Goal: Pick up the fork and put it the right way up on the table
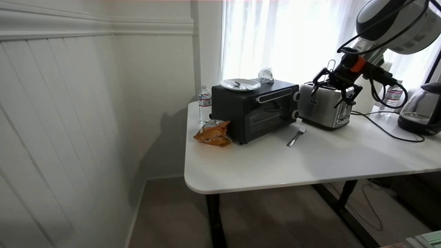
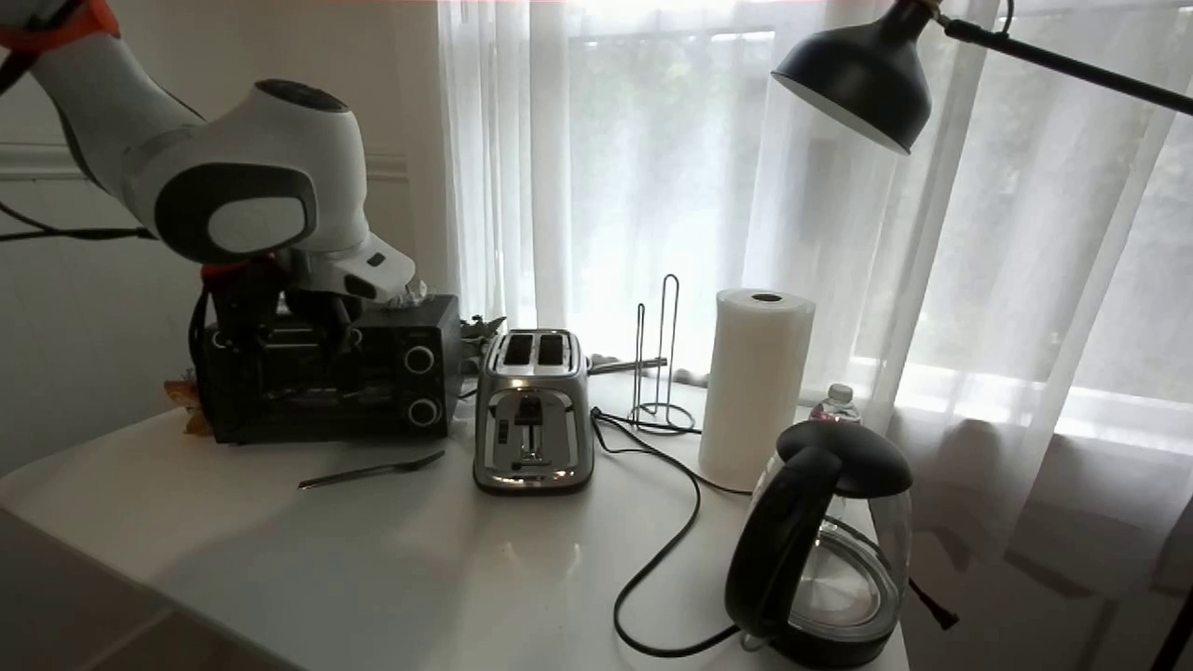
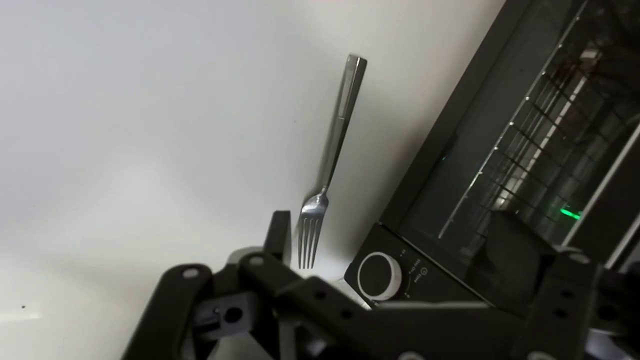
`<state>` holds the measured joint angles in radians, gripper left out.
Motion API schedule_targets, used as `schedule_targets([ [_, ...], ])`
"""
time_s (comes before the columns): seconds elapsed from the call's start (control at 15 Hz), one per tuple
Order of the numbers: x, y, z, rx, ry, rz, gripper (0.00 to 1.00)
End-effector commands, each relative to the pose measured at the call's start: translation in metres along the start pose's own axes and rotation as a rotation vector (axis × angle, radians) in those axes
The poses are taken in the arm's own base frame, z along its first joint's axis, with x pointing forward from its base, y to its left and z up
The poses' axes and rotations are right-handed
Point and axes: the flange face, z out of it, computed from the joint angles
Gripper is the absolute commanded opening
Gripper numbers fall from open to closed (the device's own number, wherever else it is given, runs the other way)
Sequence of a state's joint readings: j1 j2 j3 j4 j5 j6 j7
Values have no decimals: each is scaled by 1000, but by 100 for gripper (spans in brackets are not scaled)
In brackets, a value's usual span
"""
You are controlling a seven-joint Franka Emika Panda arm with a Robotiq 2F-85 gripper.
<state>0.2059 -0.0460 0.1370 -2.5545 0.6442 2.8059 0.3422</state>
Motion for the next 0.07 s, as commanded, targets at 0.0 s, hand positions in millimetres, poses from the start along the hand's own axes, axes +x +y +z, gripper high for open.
schedule_targets([
  [0.0, 0, 0, 1, -4, -3, 2, 100],
])
